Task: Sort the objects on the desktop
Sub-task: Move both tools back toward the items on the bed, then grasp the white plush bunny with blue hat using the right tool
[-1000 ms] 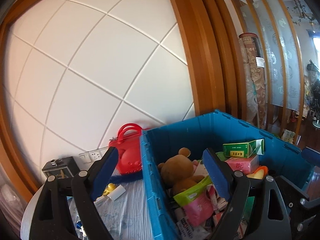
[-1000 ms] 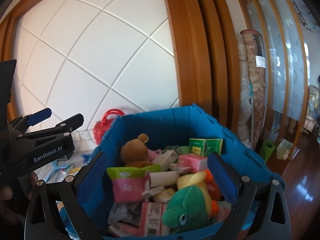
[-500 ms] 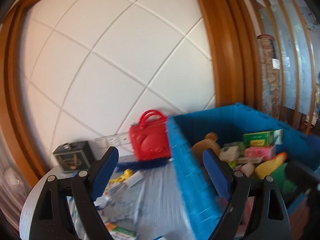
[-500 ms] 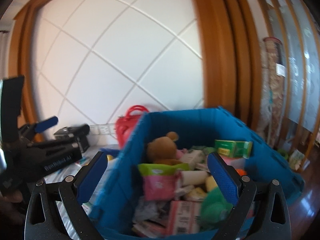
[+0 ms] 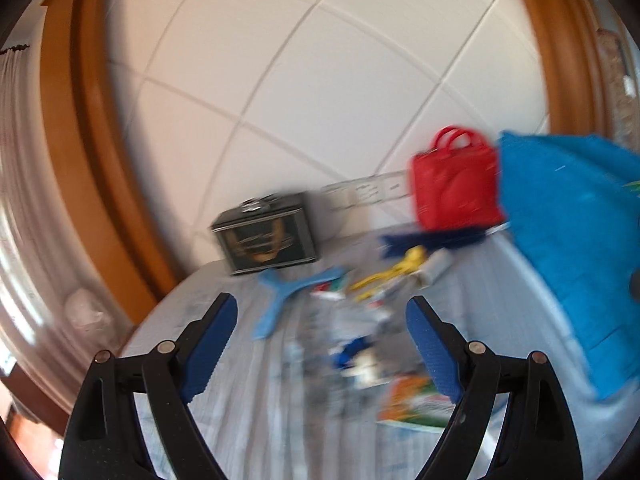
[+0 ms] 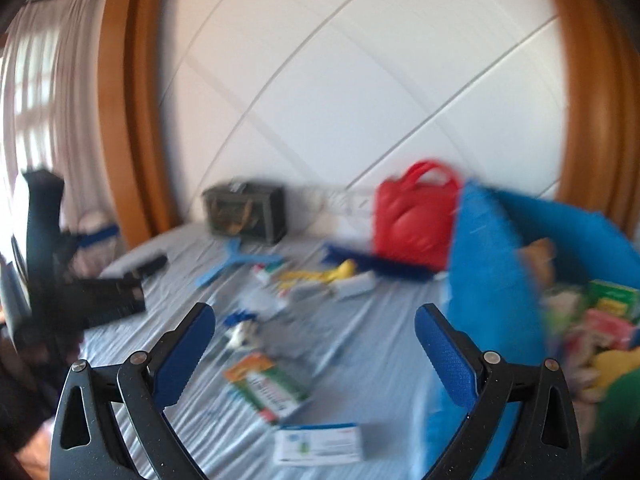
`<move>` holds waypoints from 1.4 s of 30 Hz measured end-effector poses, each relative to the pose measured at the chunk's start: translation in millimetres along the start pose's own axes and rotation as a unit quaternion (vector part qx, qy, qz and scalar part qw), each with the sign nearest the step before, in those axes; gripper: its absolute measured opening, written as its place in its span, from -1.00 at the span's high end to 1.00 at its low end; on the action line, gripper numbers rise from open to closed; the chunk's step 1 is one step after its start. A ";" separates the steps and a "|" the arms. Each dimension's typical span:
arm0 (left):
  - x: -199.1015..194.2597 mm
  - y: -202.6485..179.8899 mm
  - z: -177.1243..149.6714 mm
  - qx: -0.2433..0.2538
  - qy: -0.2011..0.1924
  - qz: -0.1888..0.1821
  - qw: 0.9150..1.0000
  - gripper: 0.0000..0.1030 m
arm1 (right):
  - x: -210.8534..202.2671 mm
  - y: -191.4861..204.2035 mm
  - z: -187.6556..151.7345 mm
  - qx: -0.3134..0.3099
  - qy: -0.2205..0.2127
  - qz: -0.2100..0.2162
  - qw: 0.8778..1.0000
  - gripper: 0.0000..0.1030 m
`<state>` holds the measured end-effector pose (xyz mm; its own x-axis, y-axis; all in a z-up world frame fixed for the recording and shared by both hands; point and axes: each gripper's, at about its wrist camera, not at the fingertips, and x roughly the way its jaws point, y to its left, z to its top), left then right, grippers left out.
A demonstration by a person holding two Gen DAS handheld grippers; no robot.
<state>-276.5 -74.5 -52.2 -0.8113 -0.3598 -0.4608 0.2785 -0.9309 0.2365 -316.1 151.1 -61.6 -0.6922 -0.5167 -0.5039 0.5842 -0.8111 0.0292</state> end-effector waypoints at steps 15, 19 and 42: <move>93.0 65.5 -32.1 -0.013 0.051 -0.005 0.999 -0.68 | 236.9 97.9 -52.0 -0.064 0.200 0.104 0.972 -0.71; 120.7 57.3 -38.1 -0.006 0.062 -0.036 0.997 -0.68 | 291.2 100.1 -61.4 -0.075 0.240 0.121 0.960 -0.65; 255.9 -32.1 -68.3 0.271 0.051 -0.309 0.910 -0.68 | 316.9 14.1 -77.1 -0.020 0.262 0.061 0.963 0.22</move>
<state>-458.0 -140.9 -236.1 -0.6678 0.1923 -0.7191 -0.5320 -0.7990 0.2803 -494.6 -2.9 -287.4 -0.3146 -0.3902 -0.8653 0.6714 -0.7359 0.0878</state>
